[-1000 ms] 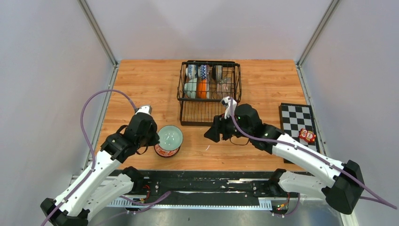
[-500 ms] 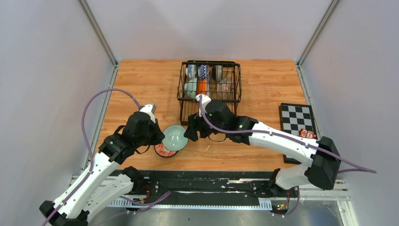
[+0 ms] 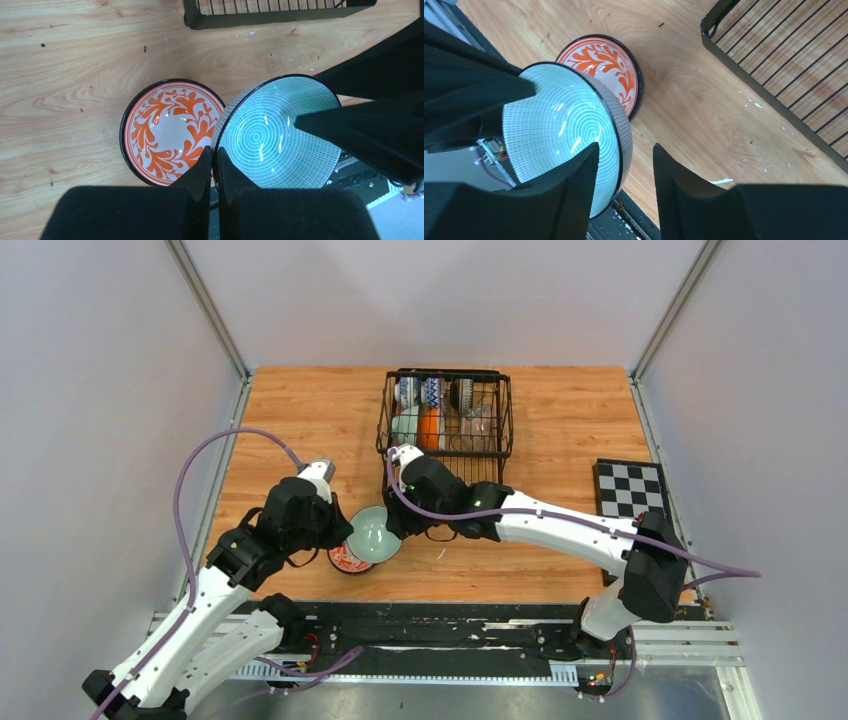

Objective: Load the bowls into the dish rack
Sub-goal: Turn the bowl upside down on the dish rack.

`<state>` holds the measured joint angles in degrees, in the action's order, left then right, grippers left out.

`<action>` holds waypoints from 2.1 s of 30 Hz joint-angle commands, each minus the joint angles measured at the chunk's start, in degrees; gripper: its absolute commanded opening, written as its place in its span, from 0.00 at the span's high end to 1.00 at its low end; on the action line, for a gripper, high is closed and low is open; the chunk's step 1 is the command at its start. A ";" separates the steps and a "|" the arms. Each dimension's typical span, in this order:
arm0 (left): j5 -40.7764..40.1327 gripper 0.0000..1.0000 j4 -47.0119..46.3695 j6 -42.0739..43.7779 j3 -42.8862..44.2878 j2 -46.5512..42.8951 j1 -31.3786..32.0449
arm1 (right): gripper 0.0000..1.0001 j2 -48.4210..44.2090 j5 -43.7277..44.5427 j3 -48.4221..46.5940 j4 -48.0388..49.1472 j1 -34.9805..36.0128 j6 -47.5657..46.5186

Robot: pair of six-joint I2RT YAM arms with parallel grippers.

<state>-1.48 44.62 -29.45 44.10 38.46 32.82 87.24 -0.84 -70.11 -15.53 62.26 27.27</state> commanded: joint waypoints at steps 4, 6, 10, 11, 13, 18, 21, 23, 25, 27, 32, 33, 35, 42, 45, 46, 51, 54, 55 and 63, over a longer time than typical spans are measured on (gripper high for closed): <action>3.32 1.00 -3.96 1.23 2.32 -0.43 0.19 | 0.65 2.78 5.16 -3.67 -4.21 1.52 -1.55; 3.68 1.00 -4.08 1.33 2.32 -0.17 0.22 | 0.74 3.42 5.67 -4.43 -4.99 1.75 -1.95; 4.50 1.00 -4.31 1.79 2.24 0.26 0.22 | 0.97 3.59 6.23 -5.02 -5.39 2.13 -2.26; 4.61 1.00 -4.19 1.79 2.22 0.42 0.17 | 0.97 3.50 6.49 -5.08 -5.39 2.23 -2.40; 4.68 1.00 -3.89 1.95 2.14 0.73 0.22 | 0.97 3.31 7.51 -5.13 -5.62 2.53 -2.69; 3.76 0.79 -2.23 2.49 2.46 1.54 0.19 | 0.97 3.12 10.26 -5.38 -6.44 3.08 -3.22; 3.26 0.62 -0.46 3.39 2.72 2.66 0.22 | 0.97 3.47 12.17 -6.51 -7.66 3.63 -3.91; 3.15 0.55 0.23 3.71 2.75 3.29 0.25 | 0.97 3.72 13.36 -7.22 -8.43 4.03 -4.30; 3.45 0.51 0.52 3.79 2.62 3.68 0.27 | 0.97 3.98 14.27 -7.88 -9.08 4.18 -4.64; 3.68 0.50 0.53 3.64 2.29 3.81 0.30 | 0.97 3.99 14.48 -8.26 -9.17 4.40 -4.71; 4.41 0.48 -0.55 2.48 1.17 4.24 0.31 | 0.97 4.65 14.99 -9.74 -9.56 4.94 -5.14; 4.46 0.48 -0.77 2.21 0.97 4.42 0.40 | 0.97 4.96 15.07 -10.04 -9.71 4.98 -5.20; 4.61 0.49 -1.23 1.80 0.76 4.73 0.64 | 0.97 5.40 15.37 -10.75 -10.06 5.22 -5.30; 3.92 0.60 -1.74 1.55 0.46 5.75 1.71 | 0.97 5.97 17.18 -12.42 -11.03 5.72 -5.84; 3.76 0.71 -1.91 1.59 0.26 5.96 1.67 | 0.97 6.10 17.25 -12.63 -11.17 5.82 -5.84; 3.86 0.74 -2.02 1.59 0.14 6.12 1.64 | 0.97 6.10 17.15 -12.72 -11.21 5.84 -5.76; 4.20 0.85 -3.37 1.21 -0.90 6.11 1.70 | 0.97 5.93 17.03 -13.18 -11.21 5.99 -5.75; 4.61 0.93 -4.19 1.03 -1.46 6.30 1.70 | 0.97 5.63 16.93 -13.15 -11.19 6.18 -5.78; 4.65 0.95 -4.28 0.98 -1.61 6.40 1.72 | 0.97 5.50 16.93 -13.04 -11.17 6.26 -5.79; 4.09 1.00 -5.97 0.16 -2.30 6.01 1.68 | 0.97 3.88 16.74 -12.05 -11.19 6.36 -5.76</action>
<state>2.02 40.58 -29.58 42.72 44.77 34.22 93.27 16.16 -80.31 -28.23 67.29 21.43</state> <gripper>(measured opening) 0.069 0.062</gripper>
